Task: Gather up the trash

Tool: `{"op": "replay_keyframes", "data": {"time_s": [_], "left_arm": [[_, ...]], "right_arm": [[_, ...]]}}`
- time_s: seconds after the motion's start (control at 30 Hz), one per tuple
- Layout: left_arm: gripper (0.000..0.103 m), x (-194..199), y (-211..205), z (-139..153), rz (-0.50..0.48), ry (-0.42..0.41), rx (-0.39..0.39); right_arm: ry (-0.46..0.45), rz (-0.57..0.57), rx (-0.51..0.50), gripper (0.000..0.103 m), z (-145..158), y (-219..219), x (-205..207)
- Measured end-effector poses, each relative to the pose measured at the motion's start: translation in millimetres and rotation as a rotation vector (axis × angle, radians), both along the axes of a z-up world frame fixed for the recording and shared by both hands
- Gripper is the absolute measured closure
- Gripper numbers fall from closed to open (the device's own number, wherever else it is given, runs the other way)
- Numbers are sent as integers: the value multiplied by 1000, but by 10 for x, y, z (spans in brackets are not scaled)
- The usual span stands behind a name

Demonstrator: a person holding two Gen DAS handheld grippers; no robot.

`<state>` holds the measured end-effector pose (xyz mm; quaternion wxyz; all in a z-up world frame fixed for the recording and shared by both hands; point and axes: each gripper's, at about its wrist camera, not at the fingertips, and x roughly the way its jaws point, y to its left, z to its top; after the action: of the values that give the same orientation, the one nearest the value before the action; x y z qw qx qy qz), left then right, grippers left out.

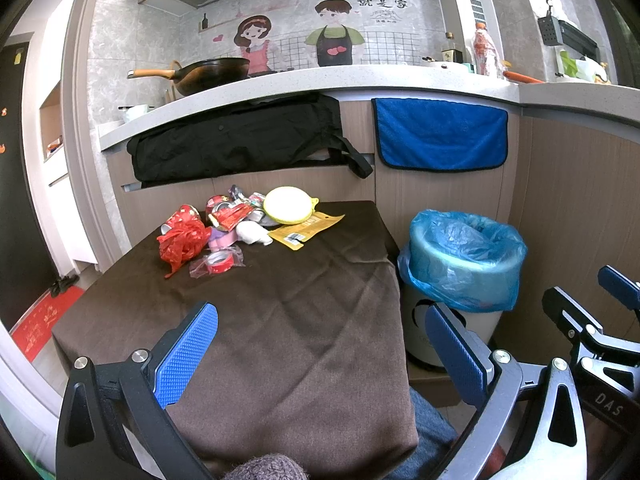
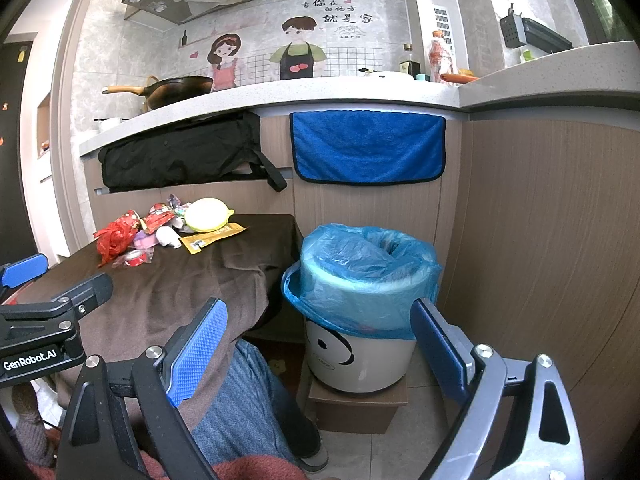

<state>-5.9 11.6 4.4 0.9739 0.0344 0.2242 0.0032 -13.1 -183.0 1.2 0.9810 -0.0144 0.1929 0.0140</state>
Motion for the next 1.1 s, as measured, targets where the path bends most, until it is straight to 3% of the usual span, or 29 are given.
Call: {"op": "replay_keyframes", "data": {"time_s": [0.77,1.1], "left_arm": [[1,35,8,-5,0,11,-8],[1,481,295,84,-24,42,-64]], "right_arm": [[7,-2,1,12,-5,-16,18],[-10,23,-13,12,134,7,336]]}}
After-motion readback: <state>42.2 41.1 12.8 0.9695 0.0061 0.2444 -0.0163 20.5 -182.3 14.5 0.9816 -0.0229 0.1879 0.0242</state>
